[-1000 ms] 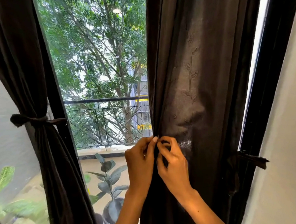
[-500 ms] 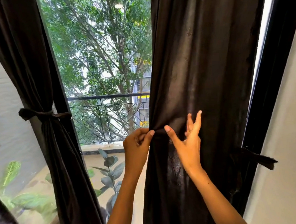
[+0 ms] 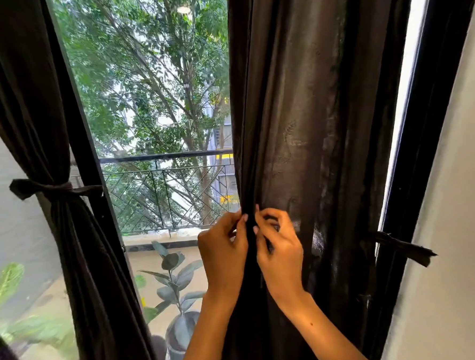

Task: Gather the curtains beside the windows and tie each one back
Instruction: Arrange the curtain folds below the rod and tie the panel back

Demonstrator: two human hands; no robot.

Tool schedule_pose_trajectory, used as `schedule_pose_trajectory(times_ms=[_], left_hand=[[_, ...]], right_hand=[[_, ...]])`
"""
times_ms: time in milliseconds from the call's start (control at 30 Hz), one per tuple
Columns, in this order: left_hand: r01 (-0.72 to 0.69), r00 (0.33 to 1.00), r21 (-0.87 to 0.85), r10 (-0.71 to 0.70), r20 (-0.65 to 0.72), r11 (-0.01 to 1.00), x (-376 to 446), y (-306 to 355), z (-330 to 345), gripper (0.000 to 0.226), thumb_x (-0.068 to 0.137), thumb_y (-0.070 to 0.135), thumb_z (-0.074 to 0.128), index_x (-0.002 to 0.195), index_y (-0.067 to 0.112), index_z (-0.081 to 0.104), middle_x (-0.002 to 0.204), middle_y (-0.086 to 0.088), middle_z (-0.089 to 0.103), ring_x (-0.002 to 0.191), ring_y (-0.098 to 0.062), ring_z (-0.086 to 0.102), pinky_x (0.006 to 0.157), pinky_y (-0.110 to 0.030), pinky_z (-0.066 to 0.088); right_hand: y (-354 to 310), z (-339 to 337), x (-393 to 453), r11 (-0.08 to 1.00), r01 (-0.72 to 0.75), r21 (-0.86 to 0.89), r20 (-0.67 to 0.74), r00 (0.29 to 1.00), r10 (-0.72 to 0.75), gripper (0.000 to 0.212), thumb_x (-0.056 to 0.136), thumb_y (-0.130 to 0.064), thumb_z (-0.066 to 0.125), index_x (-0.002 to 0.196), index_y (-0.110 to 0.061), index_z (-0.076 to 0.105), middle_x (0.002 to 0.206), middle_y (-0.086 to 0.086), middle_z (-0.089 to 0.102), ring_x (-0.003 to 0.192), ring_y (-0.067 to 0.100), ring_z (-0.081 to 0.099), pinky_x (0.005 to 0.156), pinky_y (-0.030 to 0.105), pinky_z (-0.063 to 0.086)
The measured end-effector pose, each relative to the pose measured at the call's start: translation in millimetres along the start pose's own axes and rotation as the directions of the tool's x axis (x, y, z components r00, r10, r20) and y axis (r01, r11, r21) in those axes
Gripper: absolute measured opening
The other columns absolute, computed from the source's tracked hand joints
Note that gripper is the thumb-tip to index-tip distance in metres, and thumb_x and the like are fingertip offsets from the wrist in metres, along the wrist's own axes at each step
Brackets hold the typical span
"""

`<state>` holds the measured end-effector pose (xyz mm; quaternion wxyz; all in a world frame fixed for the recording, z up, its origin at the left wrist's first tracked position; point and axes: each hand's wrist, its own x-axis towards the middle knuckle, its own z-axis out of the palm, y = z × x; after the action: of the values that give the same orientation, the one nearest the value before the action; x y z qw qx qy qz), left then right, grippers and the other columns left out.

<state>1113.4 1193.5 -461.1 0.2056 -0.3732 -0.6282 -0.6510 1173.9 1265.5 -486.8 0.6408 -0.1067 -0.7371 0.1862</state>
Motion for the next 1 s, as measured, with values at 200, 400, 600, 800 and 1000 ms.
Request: schedule_pose_trajectory(times_ms=[200, 400, 600, 800, 1000], left_hand=[[0.042, 0.997, -0.109, -0.034, 0.069, 0.993, 0.4, 5.0, -4.2, 0.013, 0.087, 0.019, 0.067, 0.077, 0.027, 0.069, 0.065, 0.009, 0.068, 0.056, 0.003, 0.058, 0.056, -0.025, 0.047], [0.076, 0.997, -0.096, -0.075, 0.01, 0.992, 11.3, 4.7, -4.2, 0.024, 0.083, 0.011, 0.071, 0.071, 0.031, 0.063, 0.061, 0.018, 0.066, 0.063, 0.008, 0.063, 0.061, -0.013, 0.048], [0.117, 0.993, -0.104, -0.116, 0.01, 0.988, 15.5, 0.7, -7.0, 0.026, 0.081, 0.013, 0.073, 0.068, 0.033, 0.062, 0.061, 0.019, 0.065, 0.061, 0.007, 0.063, 0.058, -0.013, 0.048], [0.06, 0.998, -0.07, -0.06, 0.002, 0.996, 7.3, 0.4, 4.0, 0.014, 0.081, 0.006, 0.071, 0.076, 0.018, 0.07, 0.066, 0.015, 0.068, 0.063, 0.006, 0.064, 0.059, -0.011, 0.049], [0.009, 0.999, -0.053, -0.007, 0.043, 0.999, 3.9, 3.4, 5.6, 0.012, 0.081, 0.005, 0.07, 0.082, 0.016, 0.074, 0.066, 0.028, 0.065, 0.068, 0.013, 0.063, 0.063, -0.008, 0.047]], right_hand=[[1.2, -6.6, -2.9, 1.0, -0.001, 0.014, 0.221, 0.975, -0.002, 0.03, 0.084, -0.008, 0.052, 0.11, -0.008, 0.067, 0.118, -0.005, 0.048, 0.1, 0.011, 0.058, 0.073, 0.03, 0.052], [7.0, -16.8, 9.0, 0.999, 0.003, 0.041, 0.087, 0.996, -0.007, 0.039, 0.089, -0.023, 0.063, 0.126, -0.014, 0.061, 0.148, 0.009, 0.032, 0.139, 0.022, 0.031, 0.112, 0.041, 0.032], [18.9, -21.7, 31.6, 0.881, -0.417, 0.225, 0.035, 0.907, 0.42, 0.088, 0.074, -0.035, 0.079, 0.146, -0.018, 0.032, 0.14, 0.002, 0.05, 0.122, 0.002, 0.052, 0.103, 0.029, 0.044], [18.2, -10.0, 13.5, 0.976, -0.072, -0.203, -0.175, 0.984, 0.036, 0.014, 0.082, -0.004, 0.062, 0.091, 0.001, 0.072, 0.067, 0.012, 0.069, 0.055, 0.013, 0.06, 0.052, 0.022, 0.041], [13.1, -5.2, 9.1, 0.979, 0.033, -0.199, 0.125, 0.992, -0.008, 0.044, 0.091, -0.016, 0.036, 0.126, -0.002, 0.059, 0.138, 0.008, 0.053, 0.123, 0.007, 0.05, 0.092, 0.02, 0.045]])
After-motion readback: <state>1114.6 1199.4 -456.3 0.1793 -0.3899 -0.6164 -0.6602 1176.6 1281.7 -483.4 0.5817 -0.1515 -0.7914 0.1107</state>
